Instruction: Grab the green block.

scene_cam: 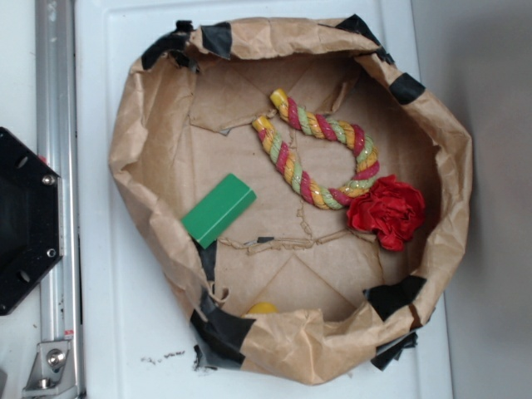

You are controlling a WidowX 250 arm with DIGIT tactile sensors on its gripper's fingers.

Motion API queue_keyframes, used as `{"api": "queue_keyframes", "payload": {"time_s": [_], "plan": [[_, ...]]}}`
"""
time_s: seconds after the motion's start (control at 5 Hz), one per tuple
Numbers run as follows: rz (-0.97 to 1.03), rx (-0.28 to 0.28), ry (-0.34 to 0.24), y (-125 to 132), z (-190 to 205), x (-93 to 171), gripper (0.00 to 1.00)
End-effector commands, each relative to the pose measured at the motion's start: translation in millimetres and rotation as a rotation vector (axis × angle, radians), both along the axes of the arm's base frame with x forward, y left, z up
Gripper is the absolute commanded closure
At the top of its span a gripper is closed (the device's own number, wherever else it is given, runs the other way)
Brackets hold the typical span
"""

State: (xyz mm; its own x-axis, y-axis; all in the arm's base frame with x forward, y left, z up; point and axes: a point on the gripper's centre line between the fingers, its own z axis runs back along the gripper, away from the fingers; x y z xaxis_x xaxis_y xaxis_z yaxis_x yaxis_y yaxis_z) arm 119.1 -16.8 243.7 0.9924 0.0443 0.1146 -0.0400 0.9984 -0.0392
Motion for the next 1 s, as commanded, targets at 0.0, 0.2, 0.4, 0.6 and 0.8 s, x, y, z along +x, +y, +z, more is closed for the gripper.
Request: {"api": "queue_keyframes", "payload": {"time_s": [0.0, 0.2, 0.4, 0.6, 0.8], "plan": [[0.000, 0.000, 0.000, 0, 0, 0, 0.00], [0.250, -0.027, 0.046, 4, 1, 50, 0.00], [0.478, -0.203, 0.153, 19, -27, 98, 0.00], [0.626, -0.196, 0.213, 28, -77, 129, 0.00], [0.602, -0.140, 0.289, 26, -129, 128, 0.00]]}}
